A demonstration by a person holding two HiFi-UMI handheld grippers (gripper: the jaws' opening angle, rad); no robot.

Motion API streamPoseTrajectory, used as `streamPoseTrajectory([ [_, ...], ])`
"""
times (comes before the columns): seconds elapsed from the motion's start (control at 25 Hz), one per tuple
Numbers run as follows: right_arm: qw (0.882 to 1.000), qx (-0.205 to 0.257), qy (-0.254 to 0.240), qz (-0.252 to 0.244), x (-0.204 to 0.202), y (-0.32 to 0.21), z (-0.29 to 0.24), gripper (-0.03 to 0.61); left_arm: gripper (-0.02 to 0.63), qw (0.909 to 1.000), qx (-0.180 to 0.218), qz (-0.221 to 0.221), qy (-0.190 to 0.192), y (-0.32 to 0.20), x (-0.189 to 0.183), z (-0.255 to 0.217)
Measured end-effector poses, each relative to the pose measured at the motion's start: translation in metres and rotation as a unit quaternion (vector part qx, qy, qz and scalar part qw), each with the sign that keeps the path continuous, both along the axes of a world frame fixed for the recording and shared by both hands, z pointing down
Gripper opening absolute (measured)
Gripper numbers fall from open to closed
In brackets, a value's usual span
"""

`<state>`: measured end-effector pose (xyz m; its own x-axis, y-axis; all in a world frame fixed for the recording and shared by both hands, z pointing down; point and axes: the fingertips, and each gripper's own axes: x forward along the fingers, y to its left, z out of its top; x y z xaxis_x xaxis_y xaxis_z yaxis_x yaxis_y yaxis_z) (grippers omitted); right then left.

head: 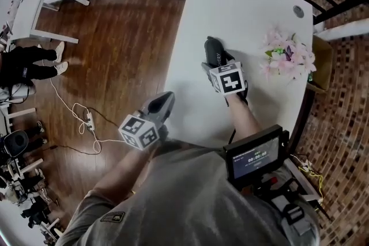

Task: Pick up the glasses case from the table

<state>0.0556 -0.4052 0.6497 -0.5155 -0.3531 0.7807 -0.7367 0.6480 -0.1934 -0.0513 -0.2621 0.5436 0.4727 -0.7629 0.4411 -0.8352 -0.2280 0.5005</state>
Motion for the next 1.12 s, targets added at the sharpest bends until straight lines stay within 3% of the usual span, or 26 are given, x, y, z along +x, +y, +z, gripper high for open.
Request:
streamPoseTrajectory([
  [0.16, 0.997, -0.009, 0.037, -0.062, 0.001, 0.013, 0.001, 0.413, 0.002, 1.0, 0.004, 0.006, 0.004, -0.003, 0.005, 0.0],
  [0.48, 0.99, -0.037, 0.065, -0.116, -0.004, 0.019, 0.009, 0.426, 0.002, 0.9999, 0.011, 0.004, 0.011, -0.007, 0.007, -0.003],
  [0.64, 0.986, -0.005, 0.087, -0.143, -0.003, 0.023, 0.003, 0.407, 0.002, 0.9998, 0.013, 0.001, 0.013, -0.008, 0.004, -0.004],
  [1.12, 0.99, 0.116, 0.034, -0.072, 0.007, 0.037, -0.065, 0.4, 0.002, 0.9982, 0.042, 0.031, 0.028, -0.006, 0.009, -0.02],
])
